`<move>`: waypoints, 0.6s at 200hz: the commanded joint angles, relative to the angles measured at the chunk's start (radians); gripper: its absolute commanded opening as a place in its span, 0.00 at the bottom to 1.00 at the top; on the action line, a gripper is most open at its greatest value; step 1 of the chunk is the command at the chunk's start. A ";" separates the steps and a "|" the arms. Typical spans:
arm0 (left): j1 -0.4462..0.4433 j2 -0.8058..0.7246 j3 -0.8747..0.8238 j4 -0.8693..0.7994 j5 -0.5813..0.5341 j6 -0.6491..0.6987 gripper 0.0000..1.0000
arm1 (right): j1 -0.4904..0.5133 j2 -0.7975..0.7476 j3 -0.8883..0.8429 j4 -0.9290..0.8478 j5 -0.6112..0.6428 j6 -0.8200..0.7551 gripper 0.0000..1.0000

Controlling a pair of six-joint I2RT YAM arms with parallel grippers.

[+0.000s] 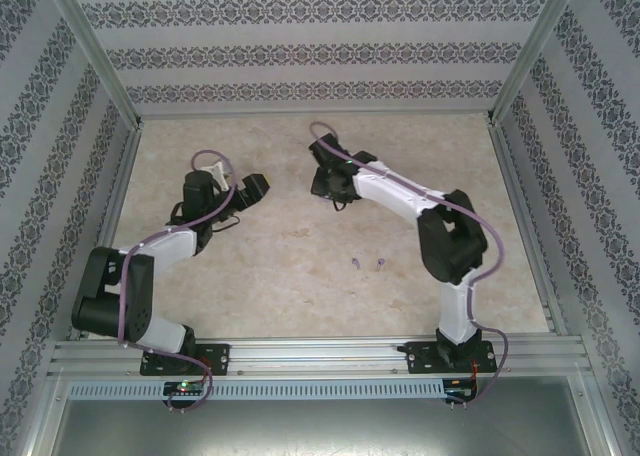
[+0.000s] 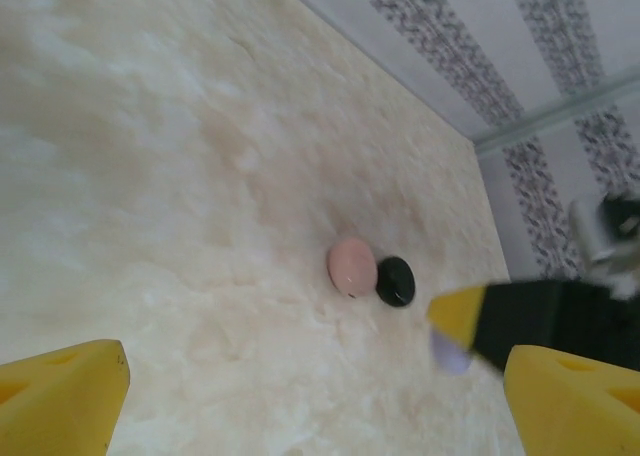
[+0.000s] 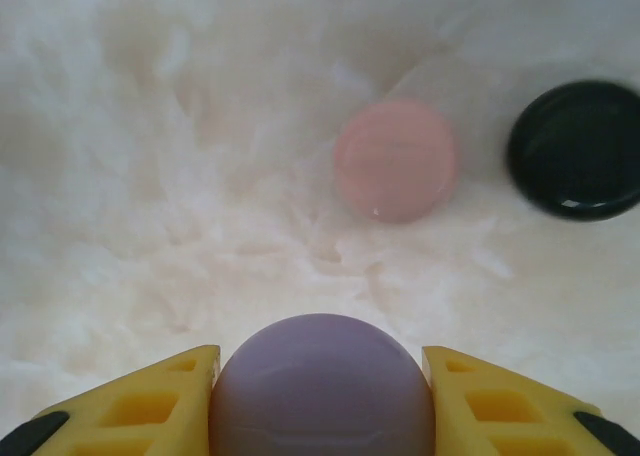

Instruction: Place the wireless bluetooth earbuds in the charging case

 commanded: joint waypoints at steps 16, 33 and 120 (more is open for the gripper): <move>-0.085 0.094 -0.024 0.419 0.111 -0.019 0.96 | -0.043 -0.125 -0.057 0.122 -0.053 0.152 0.33; -0.121 0.145 0.004 0.481 0.127 -0.042 0.94 | -0.055 -0.166 -0.086 0.162 -0.062 0.242 0.33; -0.220 0.345 0.141 0.695 0.106 -0.151 0.74 | -0.033 -0.232 -0.160 0.288 -0.071 0.558 0.33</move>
